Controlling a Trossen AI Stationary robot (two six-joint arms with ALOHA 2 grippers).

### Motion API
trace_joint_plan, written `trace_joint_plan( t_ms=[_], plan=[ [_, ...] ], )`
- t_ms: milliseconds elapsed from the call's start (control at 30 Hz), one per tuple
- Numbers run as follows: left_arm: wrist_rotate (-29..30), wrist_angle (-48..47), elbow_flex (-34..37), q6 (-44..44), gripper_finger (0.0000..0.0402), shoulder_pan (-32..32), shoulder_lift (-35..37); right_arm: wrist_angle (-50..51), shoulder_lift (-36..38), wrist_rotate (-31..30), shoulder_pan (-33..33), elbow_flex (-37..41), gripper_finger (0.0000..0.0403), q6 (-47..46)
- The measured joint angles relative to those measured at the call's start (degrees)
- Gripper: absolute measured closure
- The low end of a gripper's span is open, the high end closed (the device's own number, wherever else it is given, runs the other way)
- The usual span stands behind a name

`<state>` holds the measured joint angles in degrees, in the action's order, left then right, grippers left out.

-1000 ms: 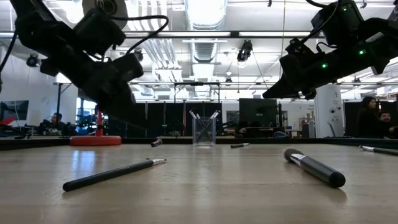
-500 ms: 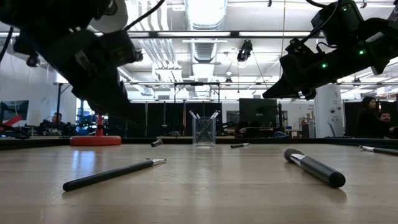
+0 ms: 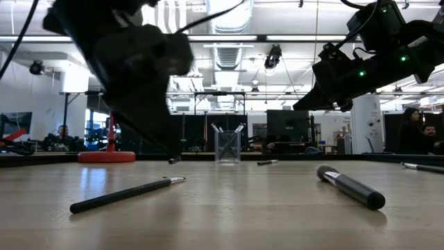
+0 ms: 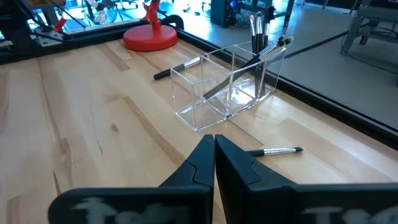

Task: Put items in baskets/containers
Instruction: Put the black eyeshadow brush into the transparent organizer

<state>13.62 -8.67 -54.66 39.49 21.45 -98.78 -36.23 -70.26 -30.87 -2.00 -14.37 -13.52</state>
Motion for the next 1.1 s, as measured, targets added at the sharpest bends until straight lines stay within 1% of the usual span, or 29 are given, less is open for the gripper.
trace_joint_plan(
  t_ms=[200, 300, 400, 767, 1100],
  plan=[
    [-0.6, -9.7, -8.1, 3.2, 0.0300, 0.0, -5.7, 0.0, 0.0, 0.0, 0.3, 0.0, 0.0394, 0.0],
    [-0.6, -13.2, -10.5, 4.3, 0.0300, 0.0, -7.3, 0.0, 0.0, 0.0, 0.6, 0.0, 0.0394, 0.0],
    [-0.7, -15.6, -11.4, 5.3, 0.0299, 0.0, -8.1, 0.0, 0.0, 0.0, 0.7, 0.0, 0.0394, 0.0],
    [-1.2, -13.8, -10.7, 7.9, 0.0300, -0.1, -8.3, 0.0, 0.0, 0.0, 0.7, 0.0, 0.0394, 0.0],
    [-3.9, -9.8, -10.7, 7.7, 0.0300, 0.1, -8.0, 0.0, 0.0, 0.0, 0.7, 0.0, 0.0394, 0.0]
  ],
)
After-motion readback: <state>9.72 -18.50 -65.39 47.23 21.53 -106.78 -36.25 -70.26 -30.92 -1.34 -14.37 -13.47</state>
